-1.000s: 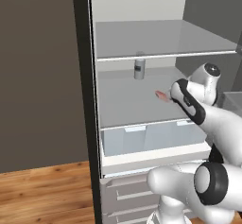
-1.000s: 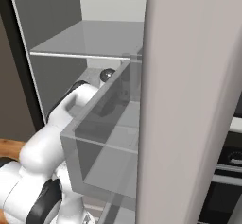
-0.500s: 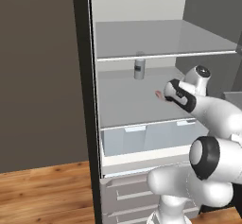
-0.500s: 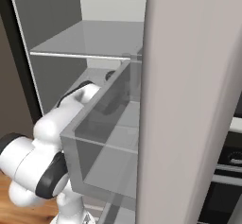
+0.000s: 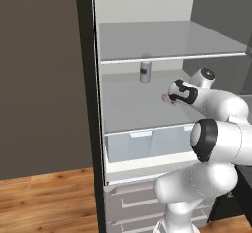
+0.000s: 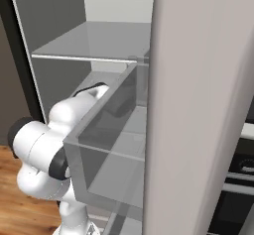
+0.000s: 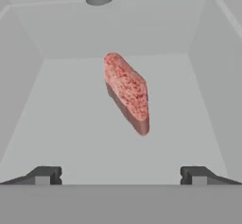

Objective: Take the steak from the fridge and place it on the digital scale on the counter by the fridge. Wait a few seconds for a reading, then move it to the plate on the dining counter.

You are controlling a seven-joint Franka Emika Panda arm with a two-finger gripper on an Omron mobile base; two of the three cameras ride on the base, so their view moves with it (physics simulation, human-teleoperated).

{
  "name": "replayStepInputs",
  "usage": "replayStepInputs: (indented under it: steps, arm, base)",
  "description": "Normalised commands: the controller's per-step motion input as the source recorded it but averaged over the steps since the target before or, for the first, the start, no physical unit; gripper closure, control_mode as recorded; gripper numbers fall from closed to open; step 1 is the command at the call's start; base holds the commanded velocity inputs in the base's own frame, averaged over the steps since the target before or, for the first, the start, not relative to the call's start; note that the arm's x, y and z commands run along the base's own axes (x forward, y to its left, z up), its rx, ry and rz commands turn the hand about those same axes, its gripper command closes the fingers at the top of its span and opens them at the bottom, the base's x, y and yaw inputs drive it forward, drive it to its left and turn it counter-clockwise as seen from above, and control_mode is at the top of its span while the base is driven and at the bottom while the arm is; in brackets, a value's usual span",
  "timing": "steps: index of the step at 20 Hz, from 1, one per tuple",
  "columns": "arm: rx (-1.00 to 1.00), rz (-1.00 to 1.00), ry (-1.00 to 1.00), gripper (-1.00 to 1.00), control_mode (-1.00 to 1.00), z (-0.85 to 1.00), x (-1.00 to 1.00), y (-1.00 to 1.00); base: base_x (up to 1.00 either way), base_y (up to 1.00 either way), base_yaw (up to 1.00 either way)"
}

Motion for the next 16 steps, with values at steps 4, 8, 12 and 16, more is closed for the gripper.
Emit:
replayStepInputs:
  steps: [4, 8, 12, 16]
  arm:
    - [0.00, 0.00, 0.05, -1.00, -1.00, -0.27, 0.44, -0.05]
    - [0.00, 0.00, 0.04, -1.00, -1.00, -0.24, 0.48, -0.01]
    - [0.00, 0.00, 0.04, -1.00, -1.00, -0.21, 0.53, -0.03]
    - [0.00, 0.00, 0.03, -1.00, -1.00, -0.24, 0.50, -0.04]
  base:
    - [0.00, 0.00, 0.00]
    - [0.00, 0.00, 0.00]
    - [0.00, 0.00, 0.00]
    - [0.00, 0.00, 0.00]
